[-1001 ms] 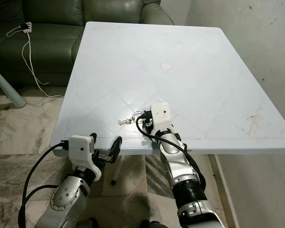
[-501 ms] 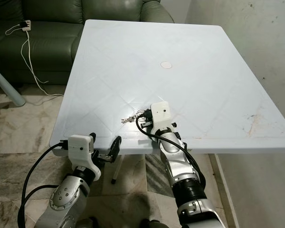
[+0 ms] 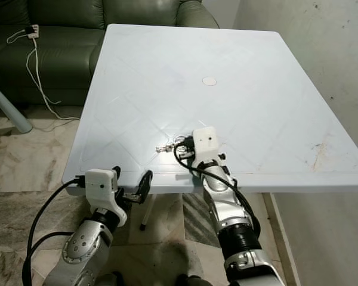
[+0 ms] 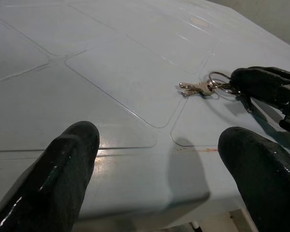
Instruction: Hang keys on a hook
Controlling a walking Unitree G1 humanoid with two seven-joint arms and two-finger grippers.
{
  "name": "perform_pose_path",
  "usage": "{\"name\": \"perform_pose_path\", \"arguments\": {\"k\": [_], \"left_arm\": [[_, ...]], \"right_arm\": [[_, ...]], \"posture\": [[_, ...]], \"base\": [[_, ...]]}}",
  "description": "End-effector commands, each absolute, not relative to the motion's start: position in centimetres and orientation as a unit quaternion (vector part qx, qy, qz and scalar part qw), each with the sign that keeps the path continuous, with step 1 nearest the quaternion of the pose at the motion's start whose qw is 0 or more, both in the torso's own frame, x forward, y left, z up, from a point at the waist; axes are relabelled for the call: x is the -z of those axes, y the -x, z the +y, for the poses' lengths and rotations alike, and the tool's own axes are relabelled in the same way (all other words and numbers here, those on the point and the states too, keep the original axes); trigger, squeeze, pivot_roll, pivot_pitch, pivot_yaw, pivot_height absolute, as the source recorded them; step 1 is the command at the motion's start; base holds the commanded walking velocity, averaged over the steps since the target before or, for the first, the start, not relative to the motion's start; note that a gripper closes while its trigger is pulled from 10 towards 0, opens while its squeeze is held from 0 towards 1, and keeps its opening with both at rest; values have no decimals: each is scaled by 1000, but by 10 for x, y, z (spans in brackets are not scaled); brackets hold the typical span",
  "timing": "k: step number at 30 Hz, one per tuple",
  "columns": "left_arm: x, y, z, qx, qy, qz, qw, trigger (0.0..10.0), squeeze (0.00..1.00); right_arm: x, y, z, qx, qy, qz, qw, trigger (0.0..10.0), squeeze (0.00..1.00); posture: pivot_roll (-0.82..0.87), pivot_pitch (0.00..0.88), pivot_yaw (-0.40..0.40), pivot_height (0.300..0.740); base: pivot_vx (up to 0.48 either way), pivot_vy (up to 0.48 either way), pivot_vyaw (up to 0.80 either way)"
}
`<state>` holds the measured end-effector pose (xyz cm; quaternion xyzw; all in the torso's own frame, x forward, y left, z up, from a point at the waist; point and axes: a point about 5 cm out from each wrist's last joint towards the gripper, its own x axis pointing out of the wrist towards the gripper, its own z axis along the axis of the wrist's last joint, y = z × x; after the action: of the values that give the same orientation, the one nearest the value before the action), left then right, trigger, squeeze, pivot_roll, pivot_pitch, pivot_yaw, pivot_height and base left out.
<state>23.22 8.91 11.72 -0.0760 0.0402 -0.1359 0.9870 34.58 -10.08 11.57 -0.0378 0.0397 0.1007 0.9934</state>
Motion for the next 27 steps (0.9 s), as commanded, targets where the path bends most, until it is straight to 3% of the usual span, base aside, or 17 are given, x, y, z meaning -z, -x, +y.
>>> {"name": "perform_pose_path", "arguments": {"k": [1, 4, 5, 6, 8, 10, 13, 14, 15, 17, 18, 21, 22, 24, 25, 26, 27], "left_arm": [[-121, -232, 81, 141, 92, 39, 985, 10000, 0], [-121, -232, 81, 142, 93, 38, 985, 10000, 0], [-121, -232, 81, 142, 93, 39, 985, 10000, 0], [-121, -232, 81, 142, 93, 39, 985, 10000, 0], [-121, -232, 81, 142, 94, 39, 985, 10000, 0], [-121, -232, 81, 142, 95, 38, 985, 10000, 0], [-121, -232, 80, 142, 95, 39, 985, 10000, 0], [-121, -233, 80, 142, 95, 39, 985, 10000, 0], [-121, -233, 80, 142, 95, 38, 985, 10000, 0], [-121, -233, 80, 142, 96, 38, 984, 10000, 0], [-121, -233, 80, 142, 96, 37, 985, 10000, 0], [-121, -234, 80, 142, 96, 37, 985, 10000, 0], [-122, -235, 80, 142, 96, 36, 985, 10000, 0], [-122, -234, 80, 142, 96, 36, 985, 10000, 0], [-122, -235, 80, 142, 96, 36, 984, 10000, 0], [-122, -235, 80, 142, 96, 36, 985, 10000, 0], [-122, -235, 80, 142, 96, 36, 984, 10000, 0]], "right_arm": [[-113, -346, -105, -97, 40, 46, 993, 10000, 714], [-113, -346, -105, -98, 40, 46, 993, 10000, 714], [-113, -346, -105, -97, 40, 47, 993, 10000, 471], [-112, -345, -106, -97, 40, 48, 993, 10000, 318], [-112, -344, -107, -98, 39, 46, 993, 10000, 271], [-111, -343, -108, -99, 39, 46, 993, 10000, 271], [-111, -343, -109, -98, 41, 46, 993, 8314, 271], [-111, -343, -109, -98, 41, 46, 993, 8314, 271], [-112, -343, -110, -97, 41, 44, 993, 7333, 271], [-112, -342, -111, -96, 40, 45, 994, 7451, 271], [-112, -342, -111, -96, 41, 44, 994, 8196, 267], [-112, -343, -112, -96, 39, 46, 994, 7490, 271], [-112, -343, -112, -96, 41, 44, 994, 8392, 267], [-112, -343, -112, -97, 41, 43, 994, 8941, 267], [-113, -343, -111, -98, 40, 42, 993, 7451, 267], [-114, -343, -111, -100, 39, 39, 993, 2706, 271], [-114, -342, -111, -101, 39, 37, 993, 0, 271]], "posture": [[151, 176, -118, 740], [150, 176, -117, 740], [150, 176, -117, 740], [150, 176, -117, 740], [150, 175, -118, 740], [150, 175, -118, 740], [147, 178, -118, 740], [146, 176, -117, 740], [146, 176, -117, 740], [146, 176, -117, 740], [145, 174, -118, 740], [145, 173, -118, 740], [145, 172, -119, 740], [145, 172, -119, 740], [145, 171, -118, 740], [145, 172, -119, 740], [145, 172, -119, 740]], "base": [[0, 0, 0], [0, 0, 0], [0, 0, 0], [0, 0, 0], [0, 0, 0], [0, 0, 0], [0, 0, 0], [0, 0, 0], [0, 0, 0], [0, 0, 0], [0, 0, 0], [0, 0, 0], [0, 0, 0], [0, 0, 0], [0, 0, 0], [0, 0, 0], [0, 0, 0]]}}
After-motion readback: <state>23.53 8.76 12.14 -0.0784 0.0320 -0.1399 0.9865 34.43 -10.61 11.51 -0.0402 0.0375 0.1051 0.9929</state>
